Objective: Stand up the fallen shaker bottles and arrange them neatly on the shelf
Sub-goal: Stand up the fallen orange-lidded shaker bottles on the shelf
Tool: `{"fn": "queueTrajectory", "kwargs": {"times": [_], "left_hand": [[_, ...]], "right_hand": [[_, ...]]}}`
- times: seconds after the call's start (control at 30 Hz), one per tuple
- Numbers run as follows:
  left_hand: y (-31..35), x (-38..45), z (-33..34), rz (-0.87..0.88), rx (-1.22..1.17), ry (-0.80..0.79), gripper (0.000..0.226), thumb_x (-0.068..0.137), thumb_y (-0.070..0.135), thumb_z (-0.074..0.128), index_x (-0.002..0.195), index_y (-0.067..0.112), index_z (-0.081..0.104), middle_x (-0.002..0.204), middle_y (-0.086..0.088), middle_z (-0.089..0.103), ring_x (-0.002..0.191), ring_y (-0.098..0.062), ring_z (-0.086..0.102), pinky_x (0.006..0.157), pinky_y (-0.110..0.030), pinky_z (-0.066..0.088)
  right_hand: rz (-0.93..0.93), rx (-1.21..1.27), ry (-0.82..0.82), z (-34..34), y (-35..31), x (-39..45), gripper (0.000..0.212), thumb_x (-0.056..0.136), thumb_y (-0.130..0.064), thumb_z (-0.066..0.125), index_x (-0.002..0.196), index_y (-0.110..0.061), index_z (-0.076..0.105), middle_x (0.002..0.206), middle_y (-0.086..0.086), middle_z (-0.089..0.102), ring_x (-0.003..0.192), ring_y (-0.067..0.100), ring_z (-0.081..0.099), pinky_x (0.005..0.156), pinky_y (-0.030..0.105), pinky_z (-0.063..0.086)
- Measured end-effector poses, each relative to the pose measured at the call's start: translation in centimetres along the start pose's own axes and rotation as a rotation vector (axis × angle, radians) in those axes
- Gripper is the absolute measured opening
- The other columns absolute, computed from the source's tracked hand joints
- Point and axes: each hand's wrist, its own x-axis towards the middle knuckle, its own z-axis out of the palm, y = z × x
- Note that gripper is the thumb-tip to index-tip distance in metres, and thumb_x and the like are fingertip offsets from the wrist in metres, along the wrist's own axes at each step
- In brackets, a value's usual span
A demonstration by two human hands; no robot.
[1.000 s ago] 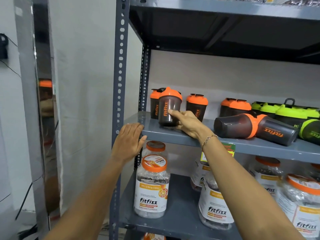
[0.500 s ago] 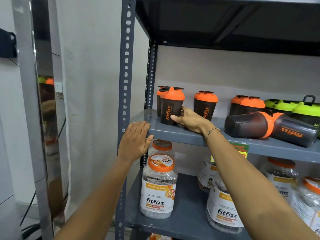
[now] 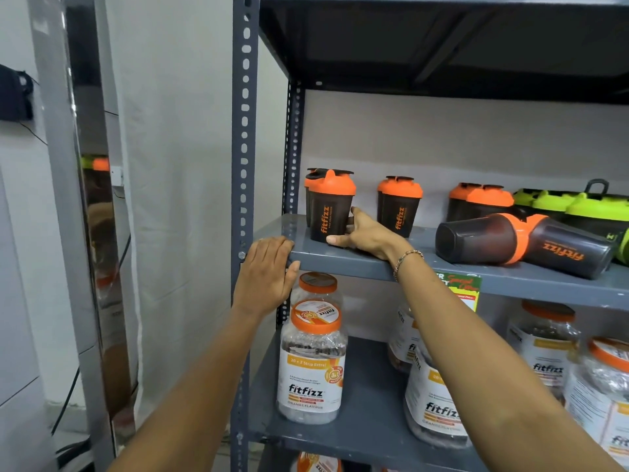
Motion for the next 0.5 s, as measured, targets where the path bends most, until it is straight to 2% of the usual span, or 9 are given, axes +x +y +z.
{"fn": "queueTrajectory", "kwargs": {"times": [0.07, 0.13, 0.23, 0.3, 0.4, 0.5], "left_hand": [[0.6, 0.0, -0.4, -0.048, -0.028, 0.003, 0.043, 0.092, 0.037, 0.037, 0.114, 0.006, 0.057, 0.112, -0.013, 0.061, 0.103, -0.028, 0.057, 0.099, -0.040, 0.040], [1.6, 0.1, -0.8, -0.105, -0.071, 0.036, 0.043, 0.091, 0.035, 0.036, 0.111, 0.005, 0.059, 0.110, -0.014, 0.062, 0.103, -0.029, 0.058, 0.102, -0.044, 0.038], [4.7, 0.4, -0.7, -0.089, -0.151, 0.048, 0.041, 0.092, 0.033, 0.037, 0.112, 0.006, 0.059, 0.111, -0.011, 0.062, 0.109, -0.027, 0.056, 0.111, -0.044, 0.028], [7.2, 0.5, -0.2, -0.082, -0.150, 0.022, 0.040, 0.093, 0.035, 0.038, 0.115, 0.009, 0.059, 0.116, -0.007, 0.062, 0.114, -0.024, 0.055, 0.114, -0.044, 0.020], [10.3, 1.1, 0.4, -0.053, -0.147, -0.016, 0.040, 0.093, 0.036, 0.038, 0.117, 0.012, 0.060, 0.118, -0.005, 0.062, 0.118, -0.023, 0.053, 0.114, -0.042, 0.017], [12.8, 1.8, 0.9, 0.051, -0.131, -0.043, 0.041, 0.093, 0.036, 0.038, 0.115, 0.011, 0.061, 0.117, -0.005, 0.062, 0.115, -0.024, 0.055, 0.112, -0.040, 0.020]], "right_hand": [[-0.004, -0.010, 0.052, -0.3, 0.1, -1.0, 0.081, 0.083, -0.012, 0.072, 0.146, -0.007, 0.022, 0.150, 0.014, 0.040, 0.134, 0.030, 0.044, 0.111, 0.045, 0.037], [-0.058, 0.016, 0.120, -0.4, 0.2, -2.6, 0.076, 0.085, -0.007, 0.069, 0.148, -0.008, 0.026, 0.146, 0.012, 0.044, 0.132, 0.029, 0.047, 0.104, 0.039, 0.045], [-0.176, 0.044, 0.256, -0.7, 0.7, -5.5, 0.044, 0.087, -0.004, 0.065, 0.129, -0.008, 0.056, 0.116, 0.008, 0.063, 0.109, 0.020, 0.061, 0.079, 0.020, 0.051], [-0.187, 0.112, 0.382, -1.6, 1.2, -7.5, 0.024, 0.088, -0.005, 0.065, 0.111, -0.008, 0.067, 0.095, 0.003, 0.066, 0.091, 0.014, 0.062, 0.074, 0.017, 0.050], [-0.126, 0.238, 0.564, -4.1, 2.8, -10.2, 0.010, 0.085, -0.006, 0.066, 0.091, -0.012, 0.071, 0.080, 0.001, 0.067, 0.081, 0.016, 0.065, 0.080, 0.027, 0.054], [0.013, 0.301, 0.768, -7.0, 5.0, -12.1, 0.020, 0.084, -0.006, 0.060, 0.069, -0.016, 0.069, 0.067, 0.001, 0.066, 0.068, 0.017, 0.063, 0.080, 0.041, 0.055]]}}
